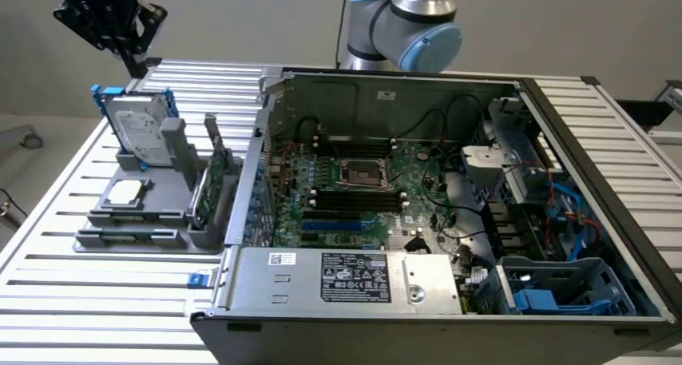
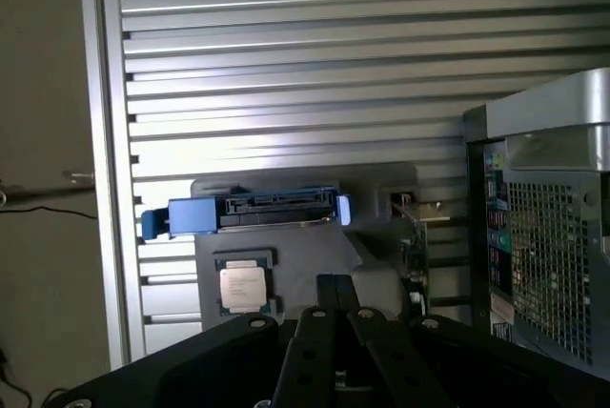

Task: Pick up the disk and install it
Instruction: 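Reach for the disk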

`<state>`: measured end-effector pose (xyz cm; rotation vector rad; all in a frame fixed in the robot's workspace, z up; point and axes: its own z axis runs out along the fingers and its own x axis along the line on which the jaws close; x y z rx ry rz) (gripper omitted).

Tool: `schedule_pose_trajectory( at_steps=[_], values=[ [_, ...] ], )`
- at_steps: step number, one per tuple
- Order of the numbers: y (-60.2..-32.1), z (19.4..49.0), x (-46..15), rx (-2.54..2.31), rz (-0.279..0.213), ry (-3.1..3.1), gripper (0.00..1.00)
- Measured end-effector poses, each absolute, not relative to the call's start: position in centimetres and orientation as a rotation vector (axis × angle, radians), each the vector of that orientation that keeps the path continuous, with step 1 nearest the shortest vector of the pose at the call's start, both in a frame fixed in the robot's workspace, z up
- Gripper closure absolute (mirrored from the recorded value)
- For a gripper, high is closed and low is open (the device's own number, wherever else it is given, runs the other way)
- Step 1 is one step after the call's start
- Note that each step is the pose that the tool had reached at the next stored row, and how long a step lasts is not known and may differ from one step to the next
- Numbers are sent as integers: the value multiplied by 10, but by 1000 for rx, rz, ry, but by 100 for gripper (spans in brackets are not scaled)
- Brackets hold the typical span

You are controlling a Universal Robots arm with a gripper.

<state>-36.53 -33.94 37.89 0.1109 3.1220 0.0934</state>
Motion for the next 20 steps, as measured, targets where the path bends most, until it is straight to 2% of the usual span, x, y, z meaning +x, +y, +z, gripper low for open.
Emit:
schedule_pose_trajectory(
  at_steps=[20],
  values=[
    [-306, 377, -391, 107, 100, 3128, 89]
  ],
)
